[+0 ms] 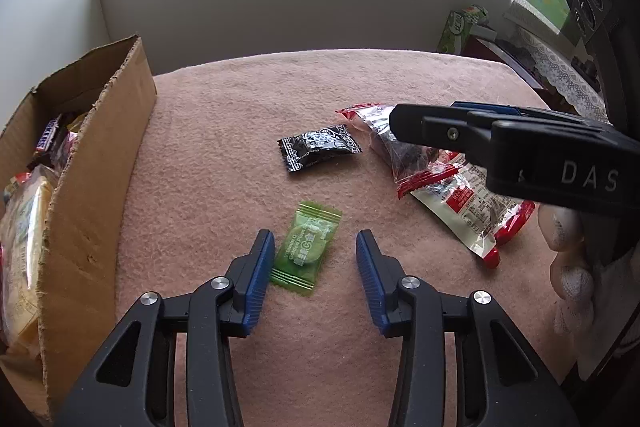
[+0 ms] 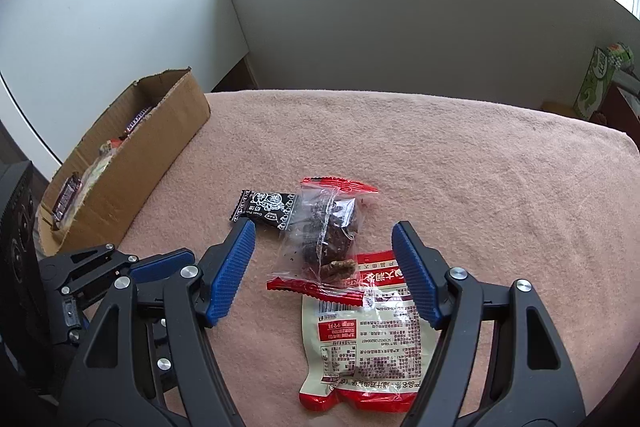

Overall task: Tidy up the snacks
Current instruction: 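Grasp the green candy with the left gripper while the right grasps the clear dark-snack bag, then carry both snacks into the box and open both grippers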

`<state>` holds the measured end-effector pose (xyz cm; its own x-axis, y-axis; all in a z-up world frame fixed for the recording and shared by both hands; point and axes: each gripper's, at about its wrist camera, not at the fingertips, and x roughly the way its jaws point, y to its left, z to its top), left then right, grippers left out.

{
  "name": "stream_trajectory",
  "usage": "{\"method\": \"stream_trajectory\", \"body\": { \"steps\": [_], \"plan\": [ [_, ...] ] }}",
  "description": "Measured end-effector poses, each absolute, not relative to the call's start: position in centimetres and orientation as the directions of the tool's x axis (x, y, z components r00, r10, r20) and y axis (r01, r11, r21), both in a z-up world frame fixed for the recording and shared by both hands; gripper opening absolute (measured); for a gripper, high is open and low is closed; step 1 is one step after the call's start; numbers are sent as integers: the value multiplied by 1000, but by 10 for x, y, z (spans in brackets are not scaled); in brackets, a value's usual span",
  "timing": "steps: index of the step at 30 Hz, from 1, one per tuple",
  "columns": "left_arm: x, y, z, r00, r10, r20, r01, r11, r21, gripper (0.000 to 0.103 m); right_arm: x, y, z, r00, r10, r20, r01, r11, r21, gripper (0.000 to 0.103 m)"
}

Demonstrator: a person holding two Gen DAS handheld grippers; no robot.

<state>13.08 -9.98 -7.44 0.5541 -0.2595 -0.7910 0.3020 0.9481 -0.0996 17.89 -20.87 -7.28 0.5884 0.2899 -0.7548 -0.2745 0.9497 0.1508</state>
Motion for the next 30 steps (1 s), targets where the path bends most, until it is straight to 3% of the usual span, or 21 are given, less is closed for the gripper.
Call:
{"method": "stream_trajectory", "body": {
  "steps": [6,11,30],
  "plan": [
    [138,-93,-74,549,-283,-786,279,949,-147,26,190,-203,-89,564,256,-785,-258,958,126,73],
    [132,-89,-74,556,-276,-784,274,951,-141,23,194,-198,-98,555,236,-798,-265,959,100,49],
    [124,-81,-59,589,-305,-748,274,946,-170,20,174,-207,-60,647,253,-720,-241,963,122,46]
  ]
}}
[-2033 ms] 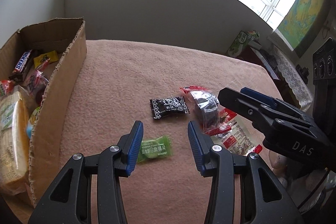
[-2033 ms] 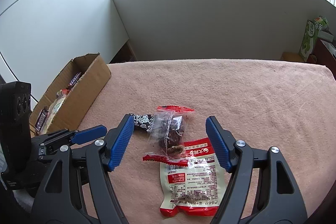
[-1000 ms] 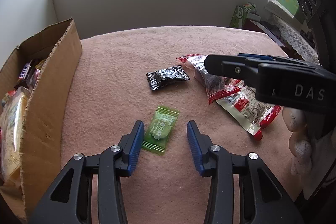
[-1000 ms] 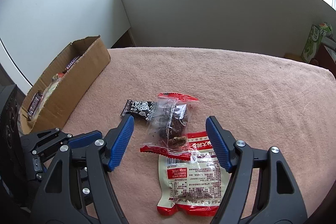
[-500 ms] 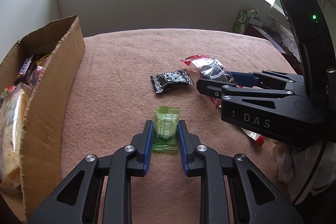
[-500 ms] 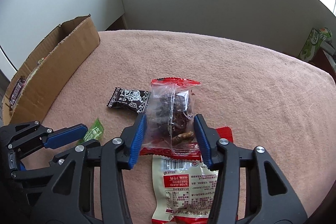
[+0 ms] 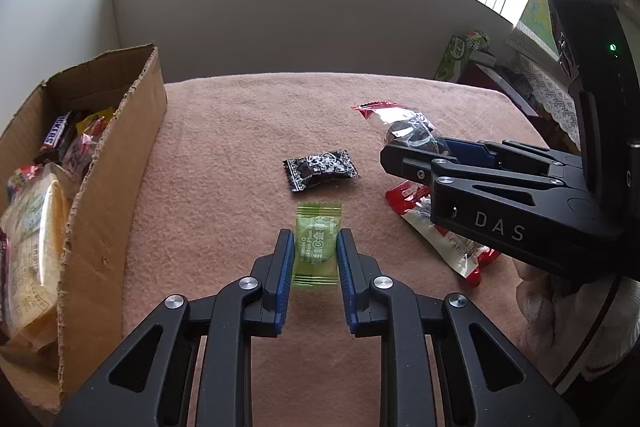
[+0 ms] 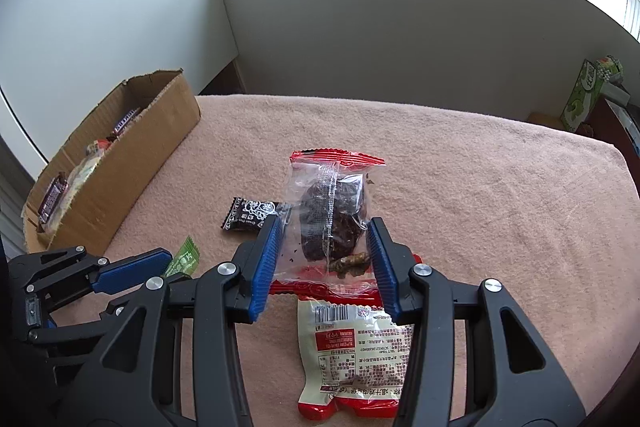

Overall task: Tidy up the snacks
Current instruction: 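Carry both snacks into the box and open both grippers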

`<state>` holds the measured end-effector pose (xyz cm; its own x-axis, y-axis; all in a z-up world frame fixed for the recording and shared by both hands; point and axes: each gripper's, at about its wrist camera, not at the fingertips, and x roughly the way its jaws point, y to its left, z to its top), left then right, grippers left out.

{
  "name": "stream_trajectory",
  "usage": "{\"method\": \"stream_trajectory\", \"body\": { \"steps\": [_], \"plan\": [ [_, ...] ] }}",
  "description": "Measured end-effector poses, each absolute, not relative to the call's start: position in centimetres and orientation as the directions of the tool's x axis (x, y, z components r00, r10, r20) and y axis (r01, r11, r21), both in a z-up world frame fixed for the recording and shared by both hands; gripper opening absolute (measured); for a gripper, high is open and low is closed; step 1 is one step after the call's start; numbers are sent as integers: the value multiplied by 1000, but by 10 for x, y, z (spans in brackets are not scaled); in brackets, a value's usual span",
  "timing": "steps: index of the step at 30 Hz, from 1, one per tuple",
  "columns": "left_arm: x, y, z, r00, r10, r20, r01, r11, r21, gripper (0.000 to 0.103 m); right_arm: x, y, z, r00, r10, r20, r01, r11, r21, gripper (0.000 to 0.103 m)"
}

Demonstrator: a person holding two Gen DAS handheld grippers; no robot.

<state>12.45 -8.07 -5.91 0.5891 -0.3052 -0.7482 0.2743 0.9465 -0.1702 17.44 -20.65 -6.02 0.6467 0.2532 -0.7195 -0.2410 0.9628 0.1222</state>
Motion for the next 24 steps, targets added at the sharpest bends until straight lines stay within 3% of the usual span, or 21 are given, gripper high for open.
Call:
{"method": "stream_trajectory", "body": {
  "steps": [10,24],
  "plan": [
    [104,-53,-21,668,-352,-655,268,936,-229,20,167,-197,-17,714,318,-623,-237,948,212,46],
    [92,17,5,777,-282,-562,155,952,-263,20,165,-121,-11,680,421,-601,-339,907,251,46]
  ]
}}
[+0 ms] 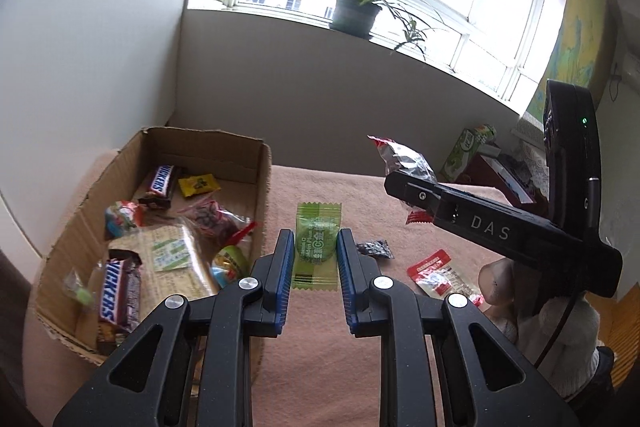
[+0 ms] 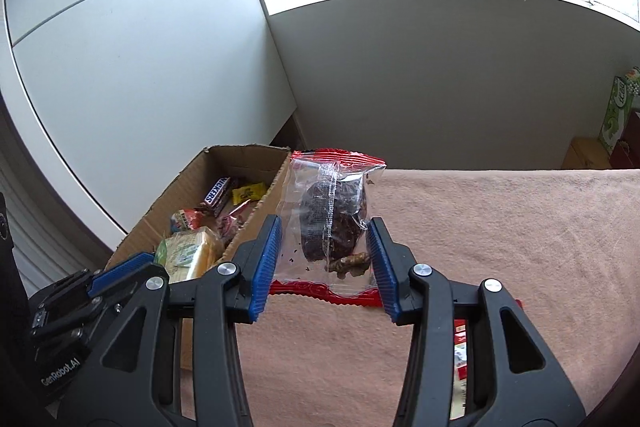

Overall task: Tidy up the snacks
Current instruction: 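Carry both snacks into the box and open both grippers, then move both open grippers back over the last snacks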

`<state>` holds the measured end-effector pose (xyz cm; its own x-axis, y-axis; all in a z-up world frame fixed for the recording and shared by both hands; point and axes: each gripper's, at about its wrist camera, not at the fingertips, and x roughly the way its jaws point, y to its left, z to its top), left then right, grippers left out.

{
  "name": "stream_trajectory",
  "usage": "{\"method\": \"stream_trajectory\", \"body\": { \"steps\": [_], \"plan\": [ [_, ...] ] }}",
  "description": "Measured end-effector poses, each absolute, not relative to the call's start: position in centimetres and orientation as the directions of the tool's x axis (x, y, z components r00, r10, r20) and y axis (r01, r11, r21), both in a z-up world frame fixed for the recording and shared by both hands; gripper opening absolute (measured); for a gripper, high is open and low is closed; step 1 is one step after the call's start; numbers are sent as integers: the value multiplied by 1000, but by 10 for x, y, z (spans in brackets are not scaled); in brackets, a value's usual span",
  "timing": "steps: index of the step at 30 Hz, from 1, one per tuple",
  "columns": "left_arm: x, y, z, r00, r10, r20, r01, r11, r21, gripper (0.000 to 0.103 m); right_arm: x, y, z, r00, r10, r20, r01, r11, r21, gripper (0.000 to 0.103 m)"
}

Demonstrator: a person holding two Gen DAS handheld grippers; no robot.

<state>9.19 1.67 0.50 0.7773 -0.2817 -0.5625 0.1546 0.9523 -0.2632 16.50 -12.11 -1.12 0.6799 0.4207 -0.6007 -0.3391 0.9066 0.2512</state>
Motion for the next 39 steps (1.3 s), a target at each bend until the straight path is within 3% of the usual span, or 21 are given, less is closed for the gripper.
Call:
{"method": "stream_trajectory", "body": {
  "steps": [13,20,23,25,29,39],
  "plan": [
    [91,89,-5,815,-101,-571,-33,975,-219,20,156,-47,-26,613,477,-630,-442,868,228,46],
    [92,112,-12,809,-77,-583,-78,969,-235,20,156,-23,-37,590,481,-649,-470,858,208,47],
    [93,117,-13,809,-73,-583,-92,964,-248,21,153,-18,-36,603,476,-641,-475,859,191,61],
    [92,120,-13,807,-67,-587,-104,962,-252,25,150,-18,-34,611,472,-636,-476,860,182,72],
    [89,121,-14,808,-49,-587,-116,964,-239,52,147,-18,-33,619,461,-636,-481,863,157,74],
    [86,119,-11,813,-42,-580,-117,965,-234,52,146,-33,-34,628,435,-645,-468,874,133,74]
  ]
}}
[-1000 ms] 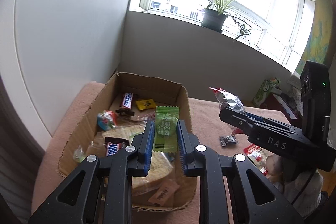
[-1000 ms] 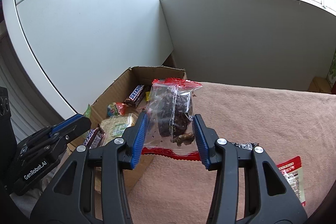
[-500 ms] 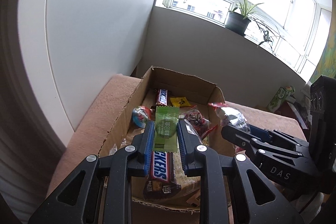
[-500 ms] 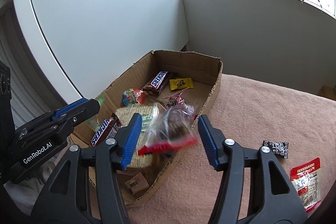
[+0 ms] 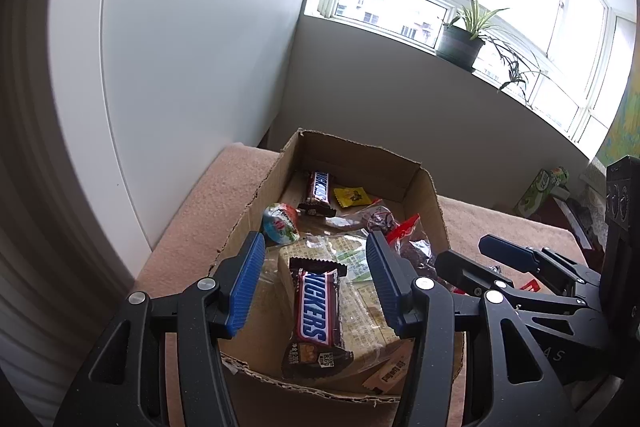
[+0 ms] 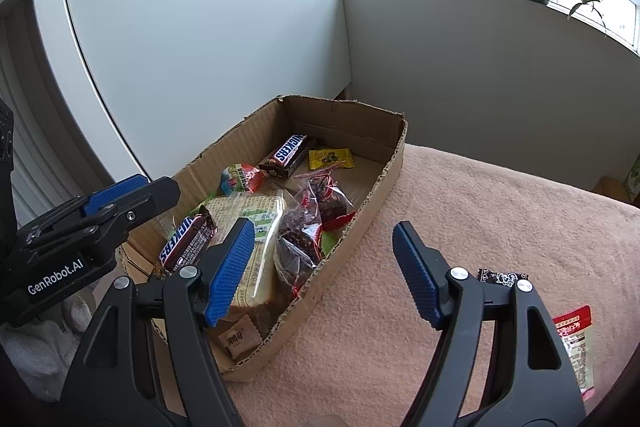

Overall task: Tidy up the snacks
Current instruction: 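Move both open grippers back over the last snacks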

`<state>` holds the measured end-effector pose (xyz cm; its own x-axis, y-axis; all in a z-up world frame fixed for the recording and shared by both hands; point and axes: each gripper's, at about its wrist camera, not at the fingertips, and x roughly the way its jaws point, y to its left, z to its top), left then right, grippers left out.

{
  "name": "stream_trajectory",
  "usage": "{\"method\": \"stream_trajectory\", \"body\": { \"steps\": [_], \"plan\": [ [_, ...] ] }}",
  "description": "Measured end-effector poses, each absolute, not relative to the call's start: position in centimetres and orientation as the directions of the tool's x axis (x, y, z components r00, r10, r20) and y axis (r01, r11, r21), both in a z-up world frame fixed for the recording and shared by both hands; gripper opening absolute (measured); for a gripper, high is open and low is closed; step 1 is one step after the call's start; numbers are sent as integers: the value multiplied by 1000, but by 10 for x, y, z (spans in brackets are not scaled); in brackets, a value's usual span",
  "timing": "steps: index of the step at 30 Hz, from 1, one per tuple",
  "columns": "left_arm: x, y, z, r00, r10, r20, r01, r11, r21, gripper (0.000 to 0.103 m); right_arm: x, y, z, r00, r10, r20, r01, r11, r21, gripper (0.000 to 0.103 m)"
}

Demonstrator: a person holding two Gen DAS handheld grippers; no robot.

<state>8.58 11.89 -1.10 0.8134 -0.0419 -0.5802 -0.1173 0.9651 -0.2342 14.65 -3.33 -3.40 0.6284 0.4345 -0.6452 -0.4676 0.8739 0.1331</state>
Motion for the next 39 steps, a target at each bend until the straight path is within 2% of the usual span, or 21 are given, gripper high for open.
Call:
{"method": "stream_trajectory", "body": {
  "steps": [15,25,33,39],
  "plan": [
    [90,83,-3,821,-56,-568,-68,978,-195,56,154,-83,-35,654,400,-642,-411,900,142,74],
    [96,53,2,824,-99,-558,-23,978,-206,56,158,-158,-31,683,335,-649,-317,936,150,75],
    [104,12,2,812,-152,-564,49,980,-193,56,156,-226,-45,675,284,-681,-226,958,176,75],
    [110,-26,-3,790,-192,-582,114,979,-168,56,143,-248,-61,645,265,-717,-233,961,146,75]
  ]
}}
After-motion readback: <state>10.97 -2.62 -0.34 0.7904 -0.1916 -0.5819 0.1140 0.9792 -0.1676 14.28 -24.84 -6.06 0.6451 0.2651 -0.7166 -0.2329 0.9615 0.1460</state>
